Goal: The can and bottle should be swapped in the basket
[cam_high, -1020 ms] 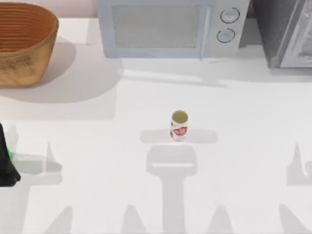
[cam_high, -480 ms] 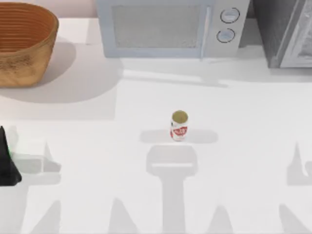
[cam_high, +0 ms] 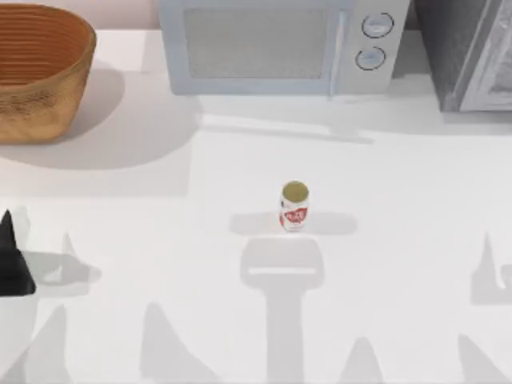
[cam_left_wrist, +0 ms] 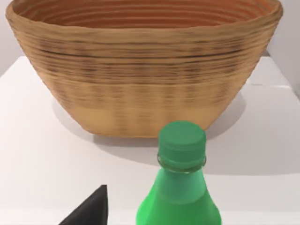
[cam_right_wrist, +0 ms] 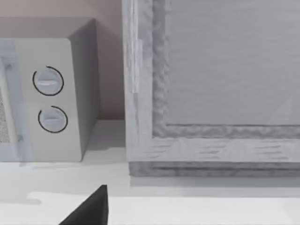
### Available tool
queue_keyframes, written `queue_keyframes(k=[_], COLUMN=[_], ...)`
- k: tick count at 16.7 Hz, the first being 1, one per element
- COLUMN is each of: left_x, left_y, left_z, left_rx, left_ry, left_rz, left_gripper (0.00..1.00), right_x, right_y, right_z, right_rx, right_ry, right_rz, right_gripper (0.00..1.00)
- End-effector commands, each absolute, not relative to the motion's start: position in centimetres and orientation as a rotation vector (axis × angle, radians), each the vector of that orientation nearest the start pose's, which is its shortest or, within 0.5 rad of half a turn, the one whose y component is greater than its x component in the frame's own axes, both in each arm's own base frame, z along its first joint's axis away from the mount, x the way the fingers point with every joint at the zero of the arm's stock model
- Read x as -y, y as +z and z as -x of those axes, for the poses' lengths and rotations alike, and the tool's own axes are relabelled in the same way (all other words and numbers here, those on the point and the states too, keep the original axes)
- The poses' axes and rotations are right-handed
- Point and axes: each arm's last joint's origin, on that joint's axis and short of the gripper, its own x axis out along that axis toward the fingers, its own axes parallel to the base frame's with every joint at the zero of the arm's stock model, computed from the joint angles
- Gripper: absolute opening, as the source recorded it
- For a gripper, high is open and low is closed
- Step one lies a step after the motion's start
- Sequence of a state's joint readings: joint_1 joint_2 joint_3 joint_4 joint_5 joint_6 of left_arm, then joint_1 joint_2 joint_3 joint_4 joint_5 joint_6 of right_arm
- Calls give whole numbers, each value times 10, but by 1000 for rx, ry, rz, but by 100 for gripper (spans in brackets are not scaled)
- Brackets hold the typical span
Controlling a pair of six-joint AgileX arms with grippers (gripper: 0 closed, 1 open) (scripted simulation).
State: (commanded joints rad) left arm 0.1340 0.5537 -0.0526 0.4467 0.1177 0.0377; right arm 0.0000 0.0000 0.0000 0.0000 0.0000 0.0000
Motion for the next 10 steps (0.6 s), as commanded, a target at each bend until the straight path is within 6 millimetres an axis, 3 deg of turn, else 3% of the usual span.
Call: queue_keyframes(k=[10], left_x=[-33], left_y=[99], left_z=[-147], left_rx=[-272], left_ry=[-7], left_rz=[-8], left_gripper=[100], right_x=[1], right_y=[160], right_z=[-106], right_rx=[0], right_ry=[0], right_rz=[0], right_gripper=[100])
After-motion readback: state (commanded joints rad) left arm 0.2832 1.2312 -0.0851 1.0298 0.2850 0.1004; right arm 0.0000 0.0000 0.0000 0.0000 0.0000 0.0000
